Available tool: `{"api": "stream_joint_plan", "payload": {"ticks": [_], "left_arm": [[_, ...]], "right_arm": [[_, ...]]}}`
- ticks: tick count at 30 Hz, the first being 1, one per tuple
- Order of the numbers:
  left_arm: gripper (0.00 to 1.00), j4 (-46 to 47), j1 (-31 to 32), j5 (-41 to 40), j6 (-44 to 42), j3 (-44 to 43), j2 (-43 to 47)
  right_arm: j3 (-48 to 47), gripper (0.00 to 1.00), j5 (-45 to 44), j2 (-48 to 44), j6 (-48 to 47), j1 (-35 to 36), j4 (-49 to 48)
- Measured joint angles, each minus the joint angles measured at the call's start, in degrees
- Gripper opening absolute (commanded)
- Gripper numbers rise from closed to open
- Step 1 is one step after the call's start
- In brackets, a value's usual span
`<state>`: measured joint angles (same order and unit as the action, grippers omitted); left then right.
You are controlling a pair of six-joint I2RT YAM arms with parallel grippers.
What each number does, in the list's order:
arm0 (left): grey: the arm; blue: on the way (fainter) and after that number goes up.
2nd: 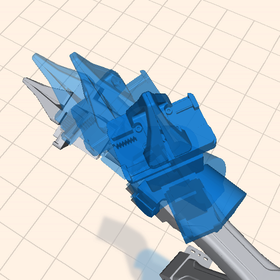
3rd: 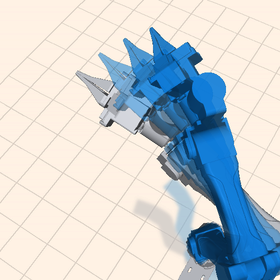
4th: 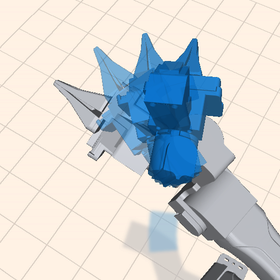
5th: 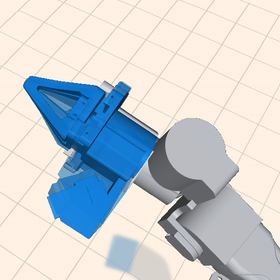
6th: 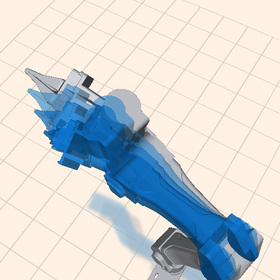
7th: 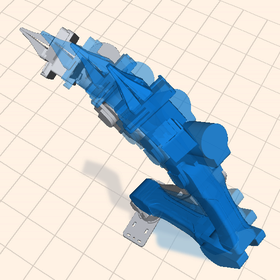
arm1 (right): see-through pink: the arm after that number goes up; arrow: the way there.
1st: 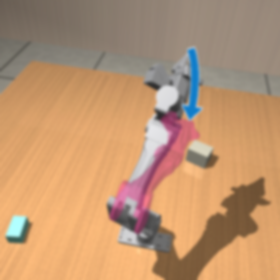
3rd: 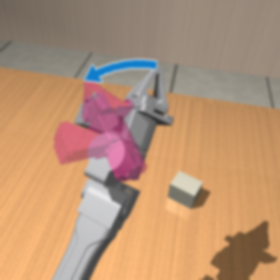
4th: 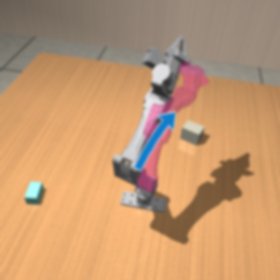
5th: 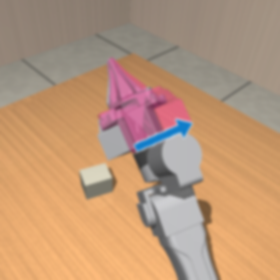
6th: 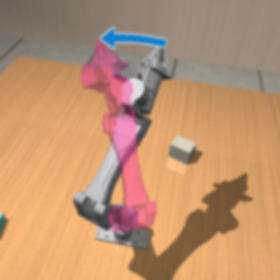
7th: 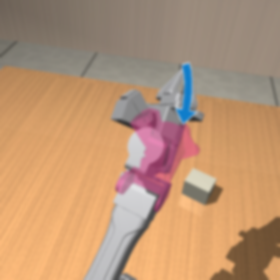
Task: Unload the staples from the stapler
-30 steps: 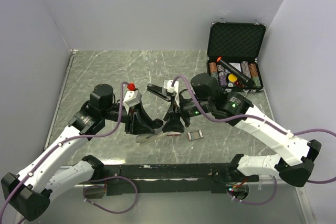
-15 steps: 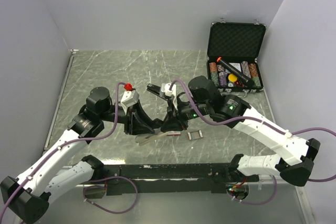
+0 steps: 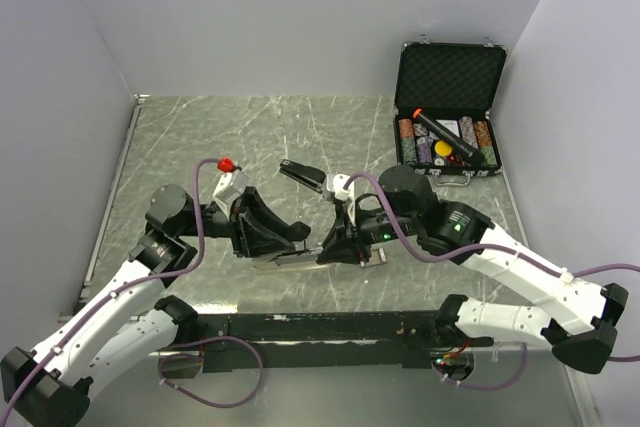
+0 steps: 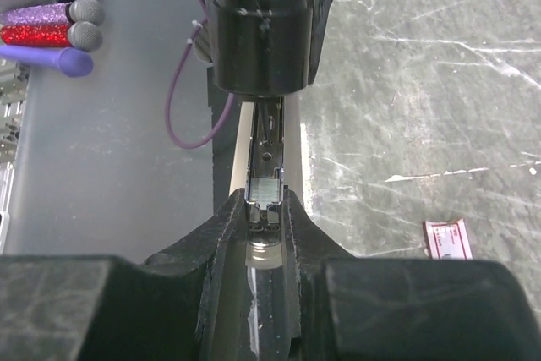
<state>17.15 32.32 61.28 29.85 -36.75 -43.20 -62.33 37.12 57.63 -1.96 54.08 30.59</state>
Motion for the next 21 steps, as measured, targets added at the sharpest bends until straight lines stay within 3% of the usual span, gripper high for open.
{"api": "stream_joint_plan", "payload": {"ticks": [9, 21], "left_arm": [[0.01, 6.1, 0.0, -0.1, 3.5, 0.9, -1.0], [0.01, 5.2, 0.6, -0.3, 1.8, 0.9, -1.0]], "right_arm": [[-0.5, 0.31, 0.0, 0.5, 1.1, 0.2, -1.0], [-4.1, 0.53, -3.1, 1.4, 1.5, 0.4, 1.9]]}}
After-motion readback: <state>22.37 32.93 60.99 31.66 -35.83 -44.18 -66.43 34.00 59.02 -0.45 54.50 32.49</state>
